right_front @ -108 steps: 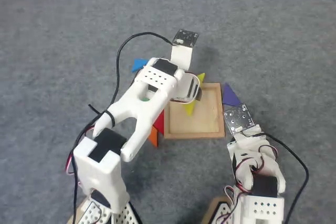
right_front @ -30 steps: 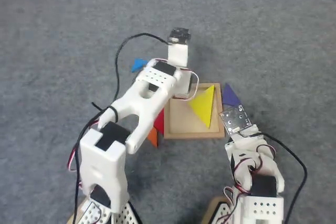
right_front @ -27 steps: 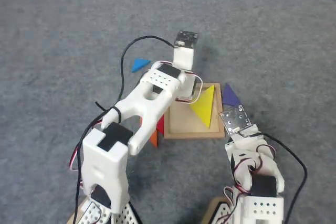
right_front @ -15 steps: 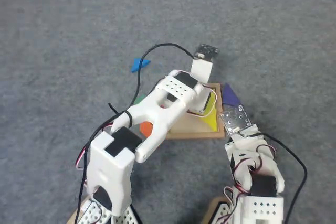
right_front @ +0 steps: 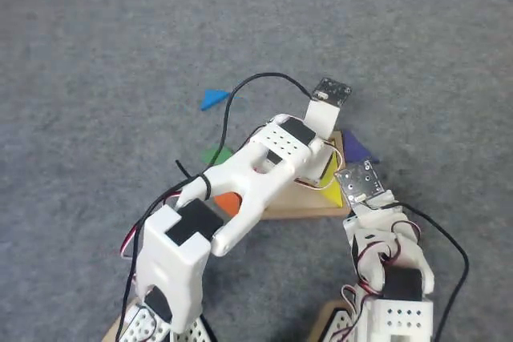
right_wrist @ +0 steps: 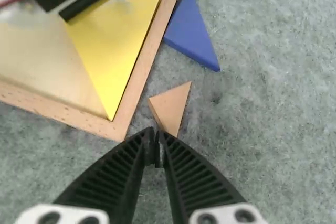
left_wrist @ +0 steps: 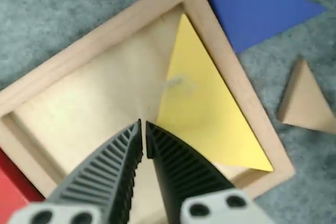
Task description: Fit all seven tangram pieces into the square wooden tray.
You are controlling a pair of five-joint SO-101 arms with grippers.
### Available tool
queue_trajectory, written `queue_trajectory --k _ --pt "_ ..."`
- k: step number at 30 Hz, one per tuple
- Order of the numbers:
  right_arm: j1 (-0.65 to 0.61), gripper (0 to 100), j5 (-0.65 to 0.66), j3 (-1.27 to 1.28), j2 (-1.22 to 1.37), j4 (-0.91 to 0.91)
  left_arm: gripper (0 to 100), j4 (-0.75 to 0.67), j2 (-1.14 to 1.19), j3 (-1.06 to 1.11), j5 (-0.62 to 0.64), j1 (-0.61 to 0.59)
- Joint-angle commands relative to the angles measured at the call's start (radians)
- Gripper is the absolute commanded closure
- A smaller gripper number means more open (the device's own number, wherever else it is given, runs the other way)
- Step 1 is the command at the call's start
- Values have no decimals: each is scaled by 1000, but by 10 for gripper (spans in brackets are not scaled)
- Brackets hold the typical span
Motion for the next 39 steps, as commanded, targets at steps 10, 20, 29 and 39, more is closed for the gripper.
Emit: queue_trajectory --k 10,20,29,39 --pt "-1 991 21 17 -15 8 988 41 -160 -68 -12 -204" --pt "-2 991 21 17 -15 8 988 -46 -822 325 -147 -457" --pt "-2 991 21 17 -15 10 987 -68 -1490 901 -393 -807" --pt "-7 989 54 -26 -12 13 986 -58 -2050 1382 -460 -928"
